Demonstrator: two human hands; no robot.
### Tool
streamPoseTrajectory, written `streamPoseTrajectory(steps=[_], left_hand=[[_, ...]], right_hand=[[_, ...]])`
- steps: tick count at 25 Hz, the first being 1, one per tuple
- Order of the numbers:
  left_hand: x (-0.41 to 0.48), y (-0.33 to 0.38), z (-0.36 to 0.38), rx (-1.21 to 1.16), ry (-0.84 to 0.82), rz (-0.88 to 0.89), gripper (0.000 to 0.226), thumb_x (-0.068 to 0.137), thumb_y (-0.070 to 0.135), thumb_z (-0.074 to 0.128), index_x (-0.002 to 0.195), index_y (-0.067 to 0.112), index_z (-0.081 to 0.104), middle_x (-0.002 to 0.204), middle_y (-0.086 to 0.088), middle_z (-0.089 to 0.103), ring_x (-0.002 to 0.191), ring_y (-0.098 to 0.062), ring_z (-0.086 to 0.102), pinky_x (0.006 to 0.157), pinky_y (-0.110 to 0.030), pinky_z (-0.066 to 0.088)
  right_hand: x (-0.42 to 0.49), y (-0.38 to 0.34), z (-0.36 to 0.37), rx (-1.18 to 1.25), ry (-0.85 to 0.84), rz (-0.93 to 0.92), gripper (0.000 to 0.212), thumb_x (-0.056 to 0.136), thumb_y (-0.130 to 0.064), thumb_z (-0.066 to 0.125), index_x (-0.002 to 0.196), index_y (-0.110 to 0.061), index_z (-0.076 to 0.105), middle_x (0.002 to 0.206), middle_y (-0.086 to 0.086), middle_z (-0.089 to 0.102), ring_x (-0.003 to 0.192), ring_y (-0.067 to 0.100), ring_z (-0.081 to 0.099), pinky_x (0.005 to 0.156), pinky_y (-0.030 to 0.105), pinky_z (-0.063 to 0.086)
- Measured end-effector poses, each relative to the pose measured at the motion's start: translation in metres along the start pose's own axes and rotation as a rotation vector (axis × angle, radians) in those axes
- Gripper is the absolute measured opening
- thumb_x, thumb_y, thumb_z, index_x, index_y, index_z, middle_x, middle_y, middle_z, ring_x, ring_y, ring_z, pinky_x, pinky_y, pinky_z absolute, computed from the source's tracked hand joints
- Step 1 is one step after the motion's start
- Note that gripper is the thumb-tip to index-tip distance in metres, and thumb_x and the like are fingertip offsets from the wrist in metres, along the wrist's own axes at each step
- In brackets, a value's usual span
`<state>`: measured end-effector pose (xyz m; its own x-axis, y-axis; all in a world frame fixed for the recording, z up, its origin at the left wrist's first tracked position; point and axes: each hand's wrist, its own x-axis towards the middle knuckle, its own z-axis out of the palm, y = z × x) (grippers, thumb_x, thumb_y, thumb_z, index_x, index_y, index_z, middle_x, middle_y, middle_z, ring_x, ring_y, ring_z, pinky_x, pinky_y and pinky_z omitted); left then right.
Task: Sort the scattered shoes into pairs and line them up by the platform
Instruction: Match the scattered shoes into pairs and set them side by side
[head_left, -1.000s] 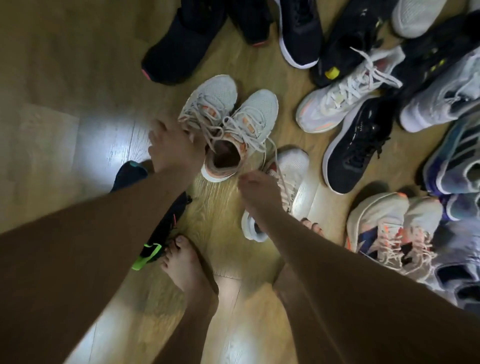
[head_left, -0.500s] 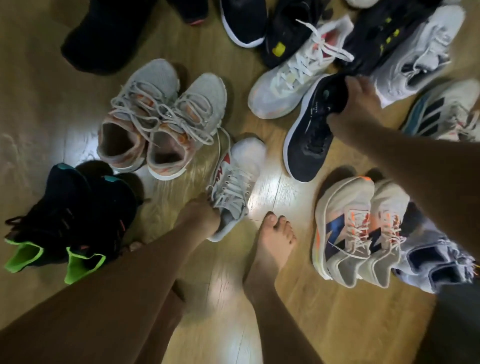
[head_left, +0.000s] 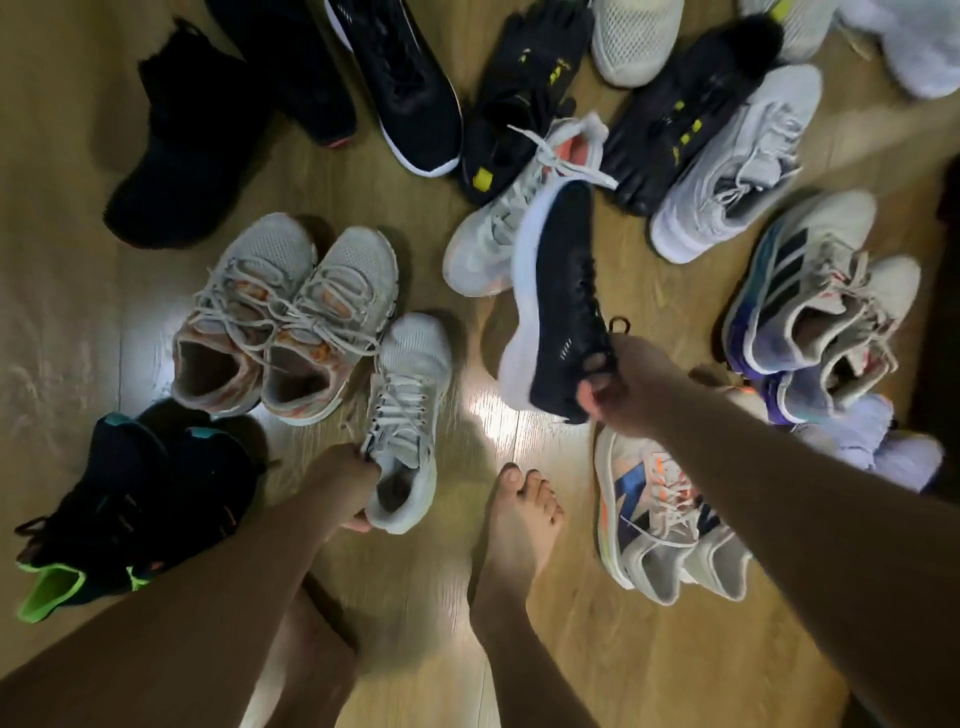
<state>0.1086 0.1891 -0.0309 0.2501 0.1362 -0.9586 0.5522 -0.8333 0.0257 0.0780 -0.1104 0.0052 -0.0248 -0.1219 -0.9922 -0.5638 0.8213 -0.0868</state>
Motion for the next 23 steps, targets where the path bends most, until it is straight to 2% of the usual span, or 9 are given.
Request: streamPoseTrajectory(steps=[2, 4, 6, 9, 11, 14, 16, 19, 23], left_hand=[[-0.007, 0.003, 0.000, 0.172, -0.004, 0.008, 0.038, 0.094, 0.023, 0.057, 0.126, 0.002, 0.055, 0.122, -0.017, 0.061, 0.099, -0.027, 0.065, 0.087, -0.033, 0.054], [-0.010, -0.003, 0.003, 0.325, 0.059, 0.064, 0.037, 0.096, 0.023, 0.053, 0.126, 0.002, 0.053, 0.120, -0.016, 0.060, 0.113, -0.030, 0.059, 0.090, -0.034, 0.047], [-0.008, -0.005, -0.001, 0.488, 0.086, 0.104, 0.031, 0.098, 0.018, 0.047, 0.122, 0.000, 0.053, 0.115, -0.019, 0.063, 0.110, -0.034, 0.061, 0.081, -0.034, 0.044], [-0.007, -0.010, -0.009, 0.682, 0.030, 0.165, 0.030, 0.098, 0.022, 0.046, 0.123, 0.006, 0.055, 0.123, -0.013, 0.061, 0.109, -0.026, 0.059, 0.082, -0.028, 0.041], [-0.006, -0.008, -0.016, 0.706, 0.034, 0.222, 0.019, 0.094, 0.022, 0.049, 0.107, 0.012, 0.057, 0.111, -0.008, 0.065, 0.093, -0.020, 0.060, 0.075, -0.027, 0.043], [-0.001, 0.010, -0.018, 0.693, 0.116, 0.291, 0.012, 0.091, 0.023, 0.049, 0.087, 0.013, 0.054, 0.090, -0.006, 0.065, 0.080, -0.020, 0.058, 0.067, -0.030, 0.042], [-0.002, 0.027, -0.015, 0.686, 0.202, 0.307, 0.011, 0.092, 0.026, 0.050, 0.095, 0.016, 0.053, 0.092, -0.006, 0.066, 0.078, -0.020, 0.056, 0.066, -0.031, 0.042], [-0.008, 0.040, -0.011, 0.584, 0.254, 0.351, 0.043, 0.090, 0.023, 0.047, 0.133, 0.018, 0.039, 0.099, -0.007, 0.066, 0.078, -0.021, 0.055, 0.065, -0.031, 0.041], [-0.024, 0.055, -0.017, 0.647, 0.239, 0.359, 0.037, 0.088, 0.024, 0.051, 0.124, 0.015, 0.048, 0.113, -0.007, 0.062, 0.097, -0.025, 0.060, 0.075, -0.033, 0.047]], right_hand=[[0.003, 0.023, 0.005, 0.148, -0.054, 0.071, 0.024, 0.098, -0.019, 0.042, 0.080, -0.015, 0.057, 0.057, 0.000, 0.056, 0.041, 0.009, 0.044, 0.037, 0.018, 0.041], [0.006, 0.044, 0.015, 0.213, -0.018, 0.091, 0.025, 0.094, -0.015, 0.038, 0.077, -0.017, 0.057, 0.060, 0.000, 0.064, 0.040, 0.010, 0.049, 0.040, 0.020, 0.044], [0.010, 0.056, 0.020, 0.192, 0.055, 0.050, 0.023, 0.093, -0.018, 0.039, 0.079, -0.018, 0.058, 0.065, 0.000, 0.068, 0.044, 0.011, 0.055, 0.045, 0.023, 0.048], [0.014, 0.055, 0.017, 0.099, 0.190, -0.080, 0.021, 0.093, -0.020, 0.046, 0.077, -0.015, 0.057, 0.071, 0.002, 0.066, 0.057, 0.014, 0.061, 0.055, 0.028, 0.053], [0.012, 0.040, 0.011, 0.123, 0.264, -0.157, 0.021, 0.094, -0.021, 0.046, 0.080, -0.012, 0.057, 0.076, 0.005, 0.066, 0.057, 0.015, 0.064, 0.053, 0.028, 0.055], [0.006, 0.015, -0.002, 0.132, 0.234, -0.165, 0.018, 0.095, -0.023, 0.046, 0.089, -0.011, 0.058, 0.074, 0.010, 0.071, 0.054, 0.017, 0.068, 0.049, 0.028, 0.055], [0.003, 0.005, -0.012, 0.114, 0.183, -0.107, 0.016, 0.095, -0.023, 0.047, 0.094, -0.013, 0.060, 0.067, 0.010, 0.073, 0.058, 0.019, 0.070, 0.050, 0.029, 0.056], [0.003, 0.004, -0.018, 0.078, 0.144, -0.083, 0.019, 0.094, -0.021, 0.049, 0.096, -0.008, 0.062, 0.072, 0.009, 0.074, 0.063, 0.020, 0.072, 0.052, 0.031, 0.057], [-0.001, 0.011, -0.011, 0.064, 0.125, -0.113, 0.021, 0.095, -0.025, 0.047, 0.090, -0.010, 0.061, 0.063, 0.006, 0.071, 0.058, 0.019, 0.069, 0.056, 0.031, 0.059]])
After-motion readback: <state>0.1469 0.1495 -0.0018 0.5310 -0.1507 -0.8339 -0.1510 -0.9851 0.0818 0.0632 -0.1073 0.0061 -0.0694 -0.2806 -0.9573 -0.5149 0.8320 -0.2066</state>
